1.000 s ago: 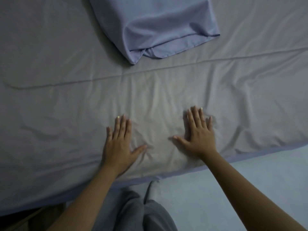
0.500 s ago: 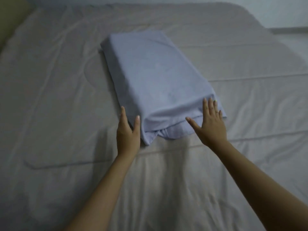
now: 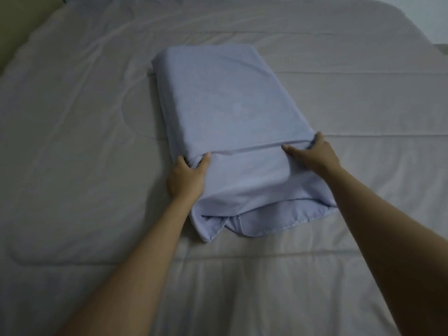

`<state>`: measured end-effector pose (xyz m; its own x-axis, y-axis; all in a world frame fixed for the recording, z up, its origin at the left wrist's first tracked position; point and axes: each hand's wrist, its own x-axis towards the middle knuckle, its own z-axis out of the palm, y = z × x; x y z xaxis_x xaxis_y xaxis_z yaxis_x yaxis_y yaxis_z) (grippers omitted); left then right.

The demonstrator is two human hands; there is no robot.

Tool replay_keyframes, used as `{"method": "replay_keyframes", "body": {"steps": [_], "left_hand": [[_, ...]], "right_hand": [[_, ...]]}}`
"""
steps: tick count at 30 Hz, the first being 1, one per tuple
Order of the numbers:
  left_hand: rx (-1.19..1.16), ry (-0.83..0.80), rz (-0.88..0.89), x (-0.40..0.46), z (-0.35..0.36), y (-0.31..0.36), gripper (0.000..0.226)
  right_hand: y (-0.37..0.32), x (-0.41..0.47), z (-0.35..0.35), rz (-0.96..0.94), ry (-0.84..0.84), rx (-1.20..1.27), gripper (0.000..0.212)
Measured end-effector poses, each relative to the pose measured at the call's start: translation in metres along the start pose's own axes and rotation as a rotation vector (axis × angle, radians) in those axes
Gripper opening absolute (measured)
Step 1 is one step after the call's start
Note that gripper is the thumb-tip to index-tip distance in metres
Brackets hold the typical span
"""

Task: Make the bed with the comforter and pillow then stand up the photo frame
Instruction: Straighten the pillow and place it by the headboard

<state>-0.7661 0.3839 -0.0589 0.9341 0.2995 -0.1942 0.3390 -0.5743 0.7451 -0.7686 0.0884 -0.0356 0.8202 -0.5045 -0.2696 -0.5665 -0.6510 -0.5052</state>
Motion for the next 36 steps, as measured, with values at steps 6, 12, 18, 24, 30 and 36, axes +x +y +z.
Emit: {"method": "replay_keyframes", "body": {"steps": [6, 12, 18, 24, 30, 36], "left_hand": [[-0.136, -0.032, -0.133, 0.002, 0.014, -0.006, 0.086], [-0.140, -0.059, -0.211, 0.003, 0.015, -0.006, 0.118], [-0.474, -0.120, -0.267, 0.013, -0.001, -0.006, 0.105], [-0.676, -0.449, -0.342, 0.005, -0.032, -0.011, 0.049], [-0.654, -0.494, -0.342, -0.031, -0.073, -0.014, 0.041], [-0.571, -0.499, -0.447, -0.113, -0.127, -0.041, 0.070]], "right_hand": [[0.007, 0.023, 0.000, 0.123, -0.128, 0.340, 0.123], [0.015, 0.030, 0.003, 0.160, -0.223, 0.448, 0.116], [0.009, 0.011, -0.015, 0.182, -0.275, 0.474, 0.106], [0.013, -0.036, -0.006, 0.235, -0.406, 0.669, 0.074], [0.022, -0.094, -0.010, 0.275, -0.336, 0.743, 0.084], [0.036, -0.208, -0.022, 0.352, -0.281, 0.820, 0.076]]}}
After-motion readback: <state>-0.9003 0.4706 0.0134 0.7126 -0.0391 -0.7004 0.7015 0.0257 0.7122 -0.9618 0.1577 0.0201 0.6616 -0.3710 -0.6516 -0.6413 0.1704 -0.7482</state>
